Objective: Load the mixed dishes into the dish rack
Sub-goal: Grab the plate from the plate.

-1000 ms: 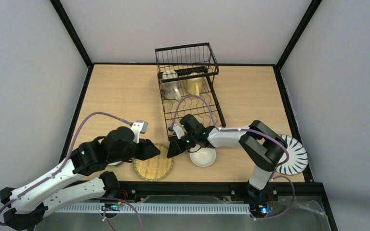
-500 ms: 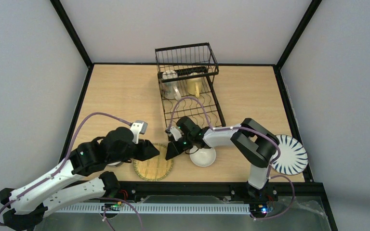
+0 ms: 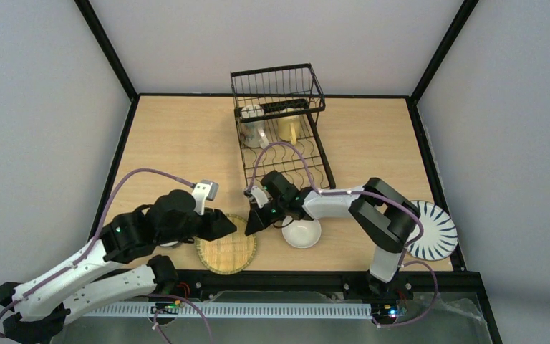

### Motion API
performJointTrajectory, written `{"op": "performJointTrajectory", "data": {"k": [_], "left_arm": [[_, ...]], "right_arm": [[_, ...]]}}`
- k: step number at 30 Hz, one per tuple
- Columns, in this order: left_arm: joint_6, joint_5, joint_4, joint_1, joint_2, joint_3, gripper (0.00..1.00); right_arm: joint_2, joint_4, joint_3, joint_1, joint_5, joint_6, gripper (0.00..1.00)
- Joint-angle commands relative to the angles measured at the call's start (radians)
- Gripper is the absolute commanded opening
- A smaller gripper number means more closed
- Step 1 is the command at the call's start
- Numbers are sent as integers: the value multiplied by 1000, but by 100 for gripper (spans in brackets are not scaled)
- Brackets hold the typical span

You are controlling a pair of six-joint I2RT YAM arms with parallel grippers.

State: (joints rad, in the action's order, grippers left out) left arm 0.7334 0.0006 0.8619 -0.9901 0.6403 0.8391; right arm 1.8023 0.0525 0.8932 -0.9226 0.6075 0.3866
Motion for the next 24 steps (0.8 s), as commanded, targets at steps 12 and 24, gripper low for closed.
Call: {"op": "performJointTrajectory", "data": {"k": [12, 24], "left_arm": [[20, 8, 28, -2, -41, 17, 99], [47, -33, 25, -2, -57, 67, 99]], "right_arm": [[-100, -122, 38, -11, -101, -40, 0], [-191, -229, 100, -20, -94, -65, 0]]}}
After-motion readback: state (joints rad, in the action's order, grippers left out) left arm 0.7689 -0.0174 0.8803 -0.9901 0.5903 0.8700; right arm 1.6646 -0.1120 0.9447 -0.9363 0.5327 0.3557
